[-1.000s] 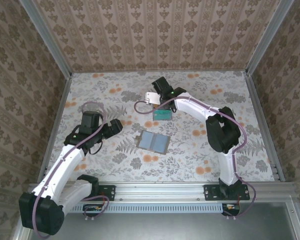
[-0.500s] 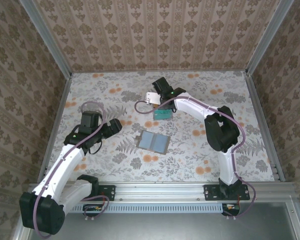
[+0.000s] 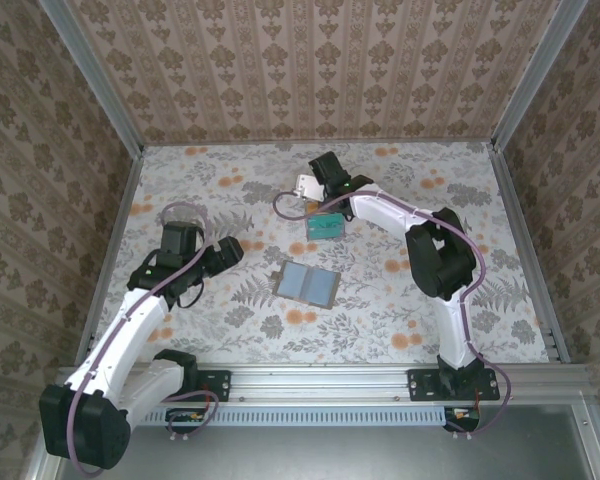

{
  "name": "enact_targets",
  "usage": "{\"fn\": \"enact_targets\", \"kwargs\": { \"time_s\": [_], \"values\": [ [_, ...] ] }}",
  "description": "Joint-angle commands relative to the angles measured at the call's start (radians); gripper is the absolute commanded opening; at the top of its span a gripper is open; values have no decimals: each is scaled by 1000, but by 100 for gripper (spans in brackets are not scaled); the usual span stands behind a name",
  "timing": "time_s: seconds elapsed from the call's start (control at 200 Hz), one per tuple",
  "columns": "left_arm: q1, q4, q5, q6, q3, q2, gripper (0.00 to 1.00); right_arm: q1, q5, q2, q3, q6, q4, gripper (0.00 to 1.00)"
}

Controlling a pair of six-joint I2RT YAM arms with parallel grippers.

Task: Take the credit cards out of the card holder

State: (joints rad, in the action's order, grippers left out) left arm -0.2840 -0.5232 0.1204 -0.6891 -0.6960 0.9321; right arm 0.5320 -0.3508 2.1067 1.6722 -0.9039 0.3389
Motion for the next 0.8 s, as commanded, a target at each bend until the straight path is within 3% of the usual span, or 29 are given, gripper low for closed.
{"fn": "enact_targets", "kwargs": {
  "time_s": [0.0, 0.285, 0.49, 0.79],
  "values": [
    [11, 28, 23, -5, -1, 16, 100, -4, -28, -50, 18, 82, -15, 35],
    [10, 69, 88, 3, -6, 80, 100, 4, 8, -222, -20, 435, 116, 37],
    [-6, 91, 136, 16, -15, 139, 100, 28, 112, -437, -218, 747, 156, 39],
    [-147, 139, 227, 16, -72, 267, 81, 104, 325, -648, -532, 1295, 208, 35]
  ]
}}
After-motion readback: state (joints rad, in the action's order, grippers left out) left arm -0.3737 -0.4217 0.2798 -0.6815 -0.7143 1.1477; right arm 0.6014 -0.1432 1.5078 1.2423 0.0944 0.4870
